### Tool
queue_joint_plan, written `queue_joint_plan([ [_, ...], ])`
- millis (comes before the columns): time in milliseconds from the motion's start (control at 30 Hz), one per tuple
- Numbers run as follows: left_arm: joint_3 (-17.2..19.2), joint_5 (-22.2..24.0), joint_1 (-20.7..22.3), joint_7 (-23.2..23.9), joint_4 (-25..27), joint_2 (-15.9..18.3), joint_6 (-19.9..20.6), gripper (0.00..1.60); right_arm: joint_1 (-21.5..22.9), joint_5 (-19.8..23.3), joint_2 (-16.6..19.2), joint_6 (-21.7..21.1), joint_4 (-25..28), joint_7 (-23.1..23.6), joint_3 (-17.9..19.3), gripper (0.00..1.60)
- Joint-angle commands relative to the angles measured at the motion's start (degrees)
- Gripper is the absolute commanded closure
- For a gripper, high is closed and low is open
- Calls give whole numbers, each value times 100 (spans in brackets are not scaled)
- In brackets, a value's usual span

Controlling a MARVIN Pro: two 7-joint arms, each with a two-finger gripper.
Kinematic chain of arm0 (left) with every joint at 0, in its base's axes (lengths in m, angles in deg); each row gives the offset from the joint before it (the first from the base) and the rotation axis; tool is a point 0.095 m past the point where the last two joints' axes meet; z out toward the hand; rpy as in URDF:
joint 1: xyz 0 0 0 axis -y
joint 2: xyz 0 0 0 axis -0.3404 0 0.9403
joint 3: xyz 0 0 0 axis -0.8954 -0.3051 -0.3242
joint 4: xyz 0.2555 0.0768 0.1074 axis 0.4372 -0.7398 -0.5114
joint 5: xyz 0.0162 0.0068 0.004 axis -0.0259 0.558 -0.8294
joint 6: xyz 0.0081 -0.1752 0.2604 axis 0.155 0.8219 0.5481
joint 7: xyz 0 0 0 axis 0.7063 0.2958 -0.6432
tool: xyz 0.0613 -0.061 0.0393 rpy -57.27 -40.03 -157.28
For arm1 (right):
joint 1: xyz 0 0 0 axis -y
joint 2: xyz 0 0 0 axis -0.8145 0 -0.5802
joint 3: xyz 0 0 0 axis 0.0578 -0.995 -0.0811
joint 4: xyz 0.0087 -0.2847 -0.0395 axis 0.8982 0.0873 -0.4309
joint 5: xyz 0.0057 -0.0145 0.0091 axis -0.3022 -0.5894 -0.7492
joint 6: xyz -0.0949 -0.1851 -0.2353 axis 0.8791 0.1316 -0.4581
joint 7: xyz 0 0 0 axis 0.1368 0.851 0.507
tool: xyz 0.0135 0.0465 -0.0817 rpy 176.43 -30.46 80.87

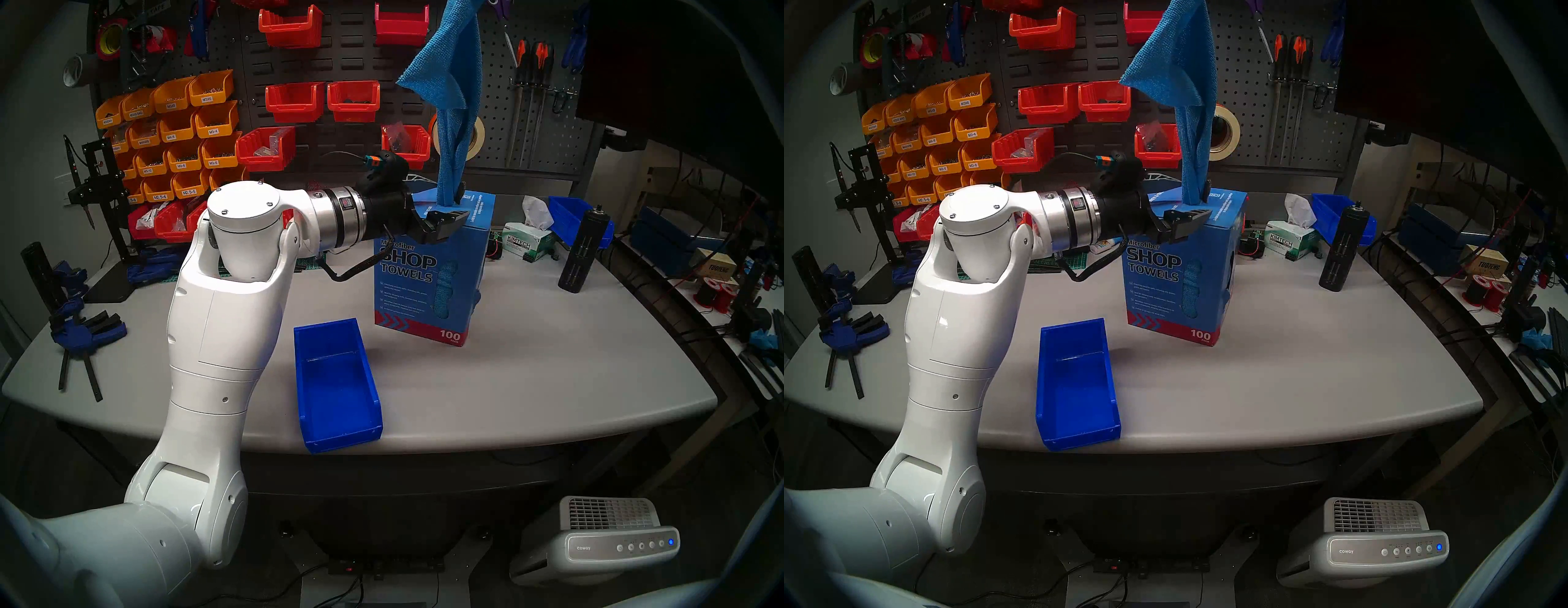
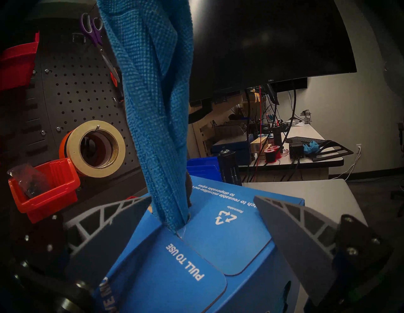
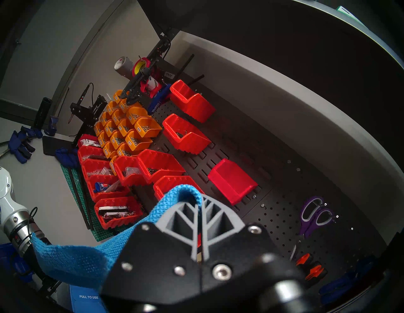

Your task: Take out a shop towel

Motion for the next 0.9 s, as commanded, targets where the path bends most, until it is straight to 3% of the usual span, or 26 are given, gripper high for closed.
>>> queue_joint_plan([
  [0, 37, -74, 308, -180, -22, -119, -77, 0, 227, -60, 10, 28, -2, -16, 159, 160],
  [400, 1, -187, 451, -239, -261, -219, -110, 0, 235, -78, -34, 17, -11, -13, 130, 160],
  [600, 205, 24, 595, -305, -464, -488, 374, 0, 229, -87, -56, 4, -21, -11, 109, 160],
  [867, 375, 184, 768, -226, -517, -497, 713, 0, 215, -101, -94, -2, -20, -19, 76, 160],
])
